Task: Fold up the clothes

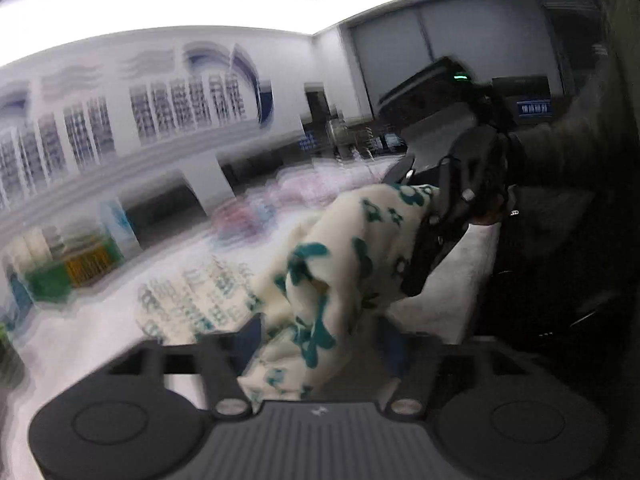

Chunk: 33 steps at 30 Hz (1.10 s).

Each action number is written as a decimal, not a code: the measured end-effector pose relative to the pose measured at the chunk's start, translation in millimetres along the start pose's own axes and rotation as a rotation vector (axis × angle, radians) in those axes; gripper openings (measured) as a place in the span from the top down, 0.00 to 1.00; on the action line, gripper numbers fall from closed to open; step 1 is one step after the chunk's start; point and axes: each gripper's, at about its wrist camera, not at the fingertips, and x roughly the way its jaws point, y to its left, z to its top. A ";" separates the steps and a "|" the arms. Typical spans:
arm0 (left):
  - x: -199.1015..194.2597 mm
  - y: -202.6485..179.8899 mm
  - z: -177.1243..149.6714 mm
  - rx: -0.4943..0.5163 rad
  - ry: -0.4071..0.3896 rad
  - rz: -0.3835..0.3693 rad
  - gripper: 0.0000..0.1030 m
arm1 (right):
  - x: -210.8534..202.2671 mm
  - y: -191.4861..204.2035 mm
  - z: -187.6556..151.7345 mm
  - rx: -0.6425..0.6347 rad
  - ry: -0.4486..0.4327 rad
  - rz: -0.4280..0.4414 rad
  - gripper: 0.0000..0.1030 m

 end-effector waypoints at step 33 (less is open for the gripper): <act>70.5 96.2 -9.6 -0.825 0.250 -0.315 0.68 | -25.9 -50.8 -22.9 0.432 -0.424 -0.108 0.75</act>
